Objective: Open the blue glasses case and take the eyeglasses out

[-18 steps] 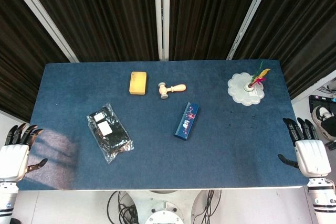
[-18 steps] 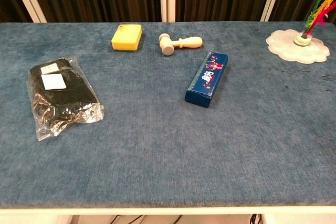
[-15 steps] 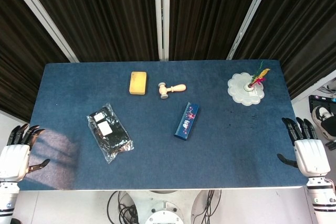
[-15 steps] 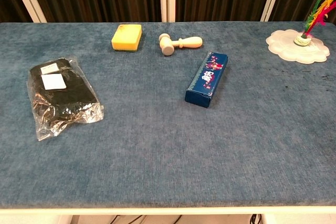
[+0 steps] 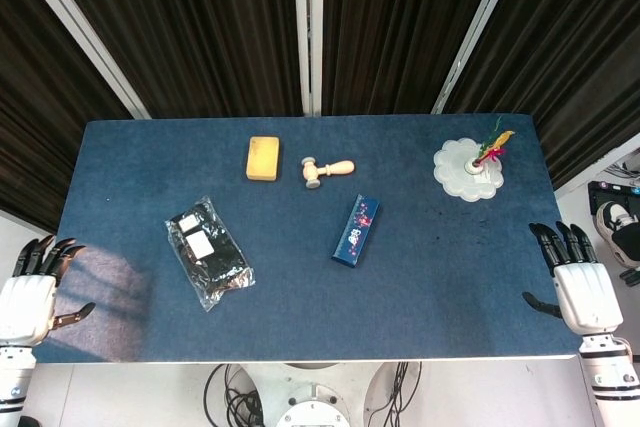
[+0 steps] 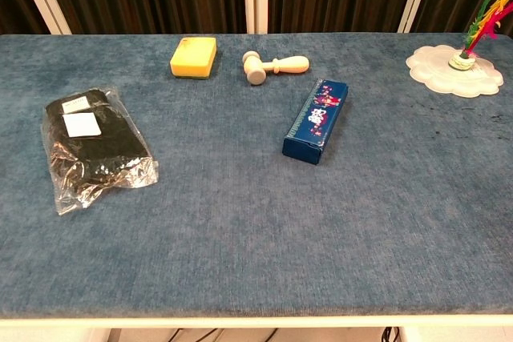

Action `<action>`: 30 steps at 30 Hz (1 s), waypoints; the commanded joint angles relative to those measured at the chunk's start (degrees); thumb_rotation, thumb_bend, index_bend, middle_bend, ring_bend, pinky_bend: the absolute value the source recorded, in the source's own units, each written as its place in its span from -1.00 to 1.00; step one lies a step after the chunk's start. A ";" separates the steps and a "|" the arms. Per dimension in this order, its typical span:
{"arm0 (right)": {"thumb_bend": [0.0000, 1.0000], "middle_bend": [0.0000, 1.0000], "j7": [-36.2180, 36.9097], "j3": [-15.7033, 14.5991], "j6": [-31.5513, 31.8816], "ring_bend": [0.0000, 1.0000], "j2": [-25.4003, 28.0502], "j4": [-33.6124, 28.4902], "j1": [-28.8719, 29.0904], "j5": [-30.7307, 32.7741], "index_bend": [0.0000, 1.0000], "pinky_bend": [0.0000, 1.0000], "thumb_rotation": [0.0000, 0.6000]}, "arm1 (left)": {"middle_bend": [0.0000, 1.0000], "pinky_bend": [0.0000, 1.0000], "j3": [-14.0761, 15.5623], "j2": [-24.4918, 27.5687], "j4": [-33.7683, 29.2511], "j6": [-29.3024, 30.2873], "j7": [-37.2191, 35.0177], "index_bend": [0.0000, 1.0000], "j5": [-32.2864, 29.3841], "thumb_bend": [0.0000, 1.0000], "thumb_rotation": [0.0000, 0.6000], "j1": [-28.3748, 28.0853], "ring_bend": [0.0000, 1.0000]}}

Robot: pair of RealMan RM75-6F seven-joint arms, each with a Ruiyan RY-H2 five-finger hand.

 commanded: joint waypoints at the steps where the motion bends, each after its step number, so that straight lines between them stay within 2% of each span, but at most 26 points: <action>1: -0.94 -0.76 0.05 0.35 -2.29 -1.00 -0.63 0.22 1.98 -0.67 -1.00 -1.00 1.00 | -0.76 -1.00 -0.07 -0.16 0.17 0.17 0.16 -0.58 0.07 -0.86 1.00 0.01 -0.97; 6: -0.91 -0.76 -0.39 2.30 -9.59 -1.00 -3.87 1.53 8.02 -0.06 -1.00 -1.00 1.00 | -0.76 -1.00 -0.14 -0.53 0.67 0.43 0.10 -0.58 0.40 -0.86 1.00 -0.06 -0.97; 10: -0.91 -0.76 0.26 4.62 -17.21 -1.00 -9.71 6.06 14.89 1.29 -1.00 -1.00 1.00 | -0.76 -1.00 -0.20 -0.81 0.92 0.76 0.03 -0.58 0.69 -0.86 1.00 -0.07 -0.97; 16: -0.92 -0.76 -1.05 6.69 -24.34 -1.00 -19.39 14.36 22.84 2.88 -1.00 -1.00 1.00 | -0.76 -1.00 -0.23 -0.68 0.80 0.91 -0.01 -0.58 0.70 -0.86 1.00 -0.03 -0.97; 24: -0.94 -0.77 -2.38 7.27 -29.02 -1.00 -28.83 24.02 29.60 3.79 -1.00 -1.00 1.00 | -0.76 -1.00 -0.32 -0.33 0.91 1.49 -0.39 -0.58 0.49 -0.86 1.00 0.36 -0.97; 30: -0.94 -0.79 -2.71 7.52 -30.11 -1.00 -35.18 29.53 33.89 3.27 -1.00 -1.00 1.00 | -0.76 -1.00 -0.44 -0.67 1.74 1.92 -1.11 -0.58 0.53 -0.86 1.00 0.53 -0.97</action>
